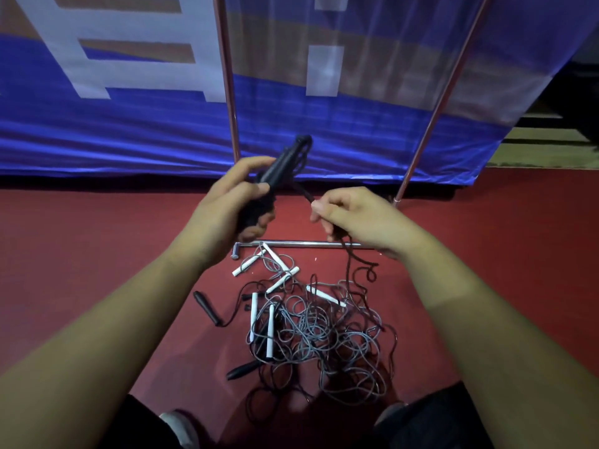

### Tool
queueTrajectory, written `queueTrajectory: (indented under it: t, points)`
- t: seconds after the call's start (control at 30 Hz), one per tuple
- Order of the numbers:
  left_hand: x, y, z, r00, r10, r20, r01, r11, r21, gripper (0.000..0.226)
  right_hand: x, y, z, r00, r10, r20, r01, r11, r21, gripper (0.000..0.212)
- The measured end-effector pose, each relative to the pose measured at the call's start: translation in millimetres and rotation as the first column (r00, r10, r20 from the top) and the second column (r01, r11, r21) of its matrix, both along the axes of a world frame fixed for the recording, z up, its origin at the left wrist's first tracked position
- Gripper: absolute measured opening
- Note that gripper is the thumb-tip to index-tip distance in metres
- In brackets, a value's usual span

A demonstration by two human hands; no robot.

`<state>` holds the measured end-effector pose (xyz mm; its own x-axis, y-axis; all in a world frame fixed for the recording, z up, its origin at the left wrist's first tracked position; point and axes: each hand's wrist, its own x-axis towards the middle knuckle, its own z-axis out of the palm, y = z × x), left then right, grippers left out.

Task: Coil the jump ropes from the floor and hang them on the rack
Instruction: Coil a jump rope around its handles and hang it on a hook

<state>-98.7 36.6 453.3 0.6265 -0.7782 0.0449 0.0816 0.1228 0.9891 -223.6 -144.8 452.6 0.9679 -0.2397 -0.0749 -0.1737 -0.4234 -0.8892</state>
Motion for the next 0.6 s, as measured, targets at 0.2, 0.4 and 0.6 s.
queueTrajectory:
  t: [0.2,0.4,0.6]
  points:
    - [15,5,6,0.993,0.073,-0.088,-0.068,0.996,0.056,0.009,-4,-2,2,0.998,-0.038,-0.051,0.034,0.996,-0.083,0.019]
    - [27,7,1,0.962,0.268,0.061,-0.274,0.948,0.162,0.015,-5,3,8,0.999,-0.027,-0.021,0.023,0.986,-0.167,0.012]
    - [47,20,-22,0.788,0.066,0.612,-0.402,0.807,0.432,0.015,-6,18,18,0.999,0.015,0.042,-0.003,0.966,-0.258,0.008]
